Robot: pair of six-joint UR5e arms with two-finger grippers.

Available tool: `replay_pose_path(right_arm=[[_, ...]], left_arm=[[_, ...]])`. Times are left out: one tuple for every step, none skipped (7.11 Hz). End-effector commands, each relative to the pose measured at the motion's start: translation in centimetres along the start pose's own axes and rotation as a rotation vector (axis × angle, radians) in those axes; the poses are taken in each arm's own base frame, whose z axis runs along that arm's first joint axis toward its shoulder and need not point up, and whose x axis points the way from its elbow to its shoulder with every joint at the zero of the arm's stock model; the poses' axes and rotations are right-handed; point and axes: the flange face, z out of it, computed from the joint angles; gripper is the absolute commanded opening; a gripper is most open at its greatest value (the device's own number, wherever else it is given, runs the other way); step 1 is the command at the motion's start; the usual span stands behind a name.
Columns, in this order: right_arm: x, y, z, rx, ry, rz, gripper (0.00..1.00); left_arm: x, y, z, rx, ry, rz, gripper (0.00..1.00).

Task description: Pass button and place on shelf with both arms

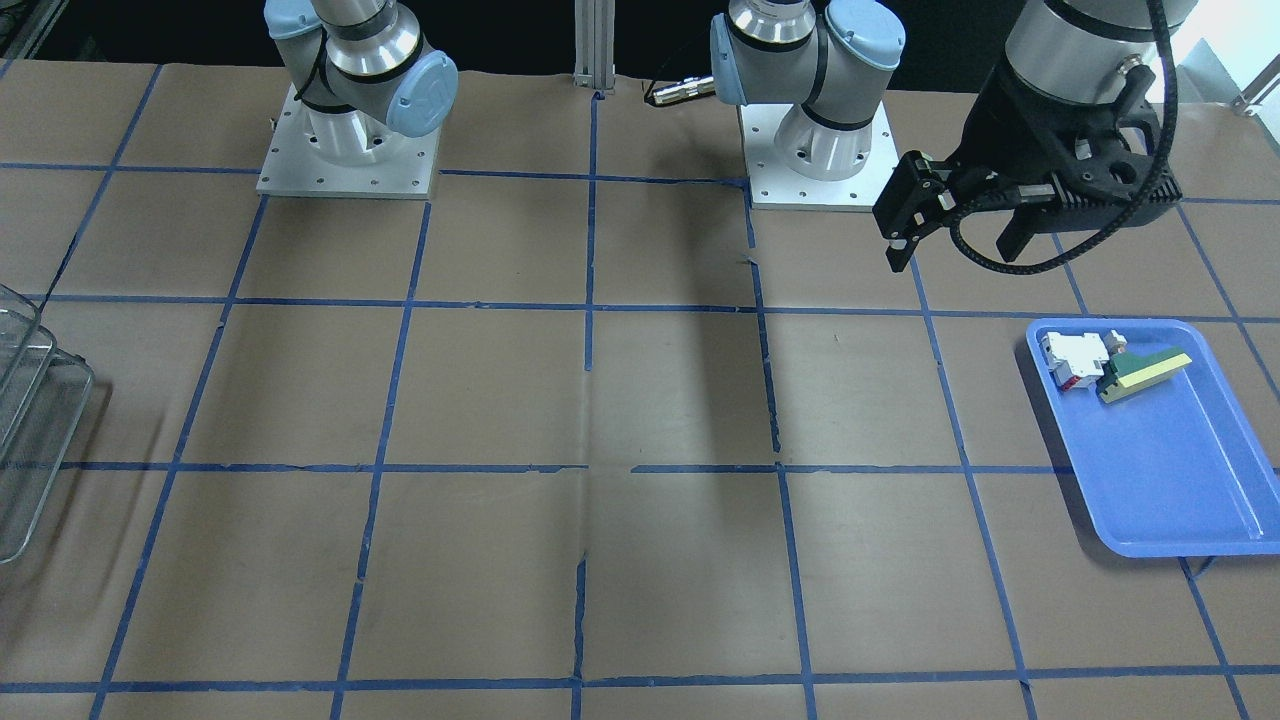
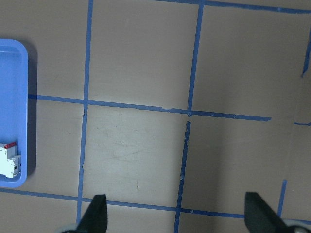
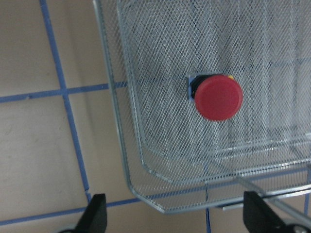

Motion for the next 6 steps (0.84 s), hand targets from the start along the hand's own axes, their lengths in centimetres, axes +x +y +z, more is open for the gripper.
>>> replay_pose_path(right_arm=[[-3.2,6.7,-6.2,-0.004,-0.027,0.027,1.0],[-5.8,8.0,-7.0,-0.008,-0.125,0.073,1.0],[-9.2,7.7,-7.7,0.011,-0.149,0.042,1.0],[-14.2,8.0,-9.2,0.04,-0.109,-0.048,1.0],[-19.4,8.6,-10.0,0.047,-0.096,-0.042,1.0],[-24.1,9.5,-9.6,0.031,-0.093,-0.033,1.0]], left_arm=[[0.0,0.0,-0.1,0.001,0.0,0.001,1.0],[0.0,0.0,-0.1,0.002,0.0,0.001,1.0],[0.0,0.0,-0.1,0.002,0.0,0.001,1.0],[0.0,0.0,-0.1,0.002,0.0,0.003,1.0],[0.0,0.0,-0.1,0.001,0.0,0.003,1.0],[0.0,0.0,-0.1,0.002,0.001,0.003,1.0]])
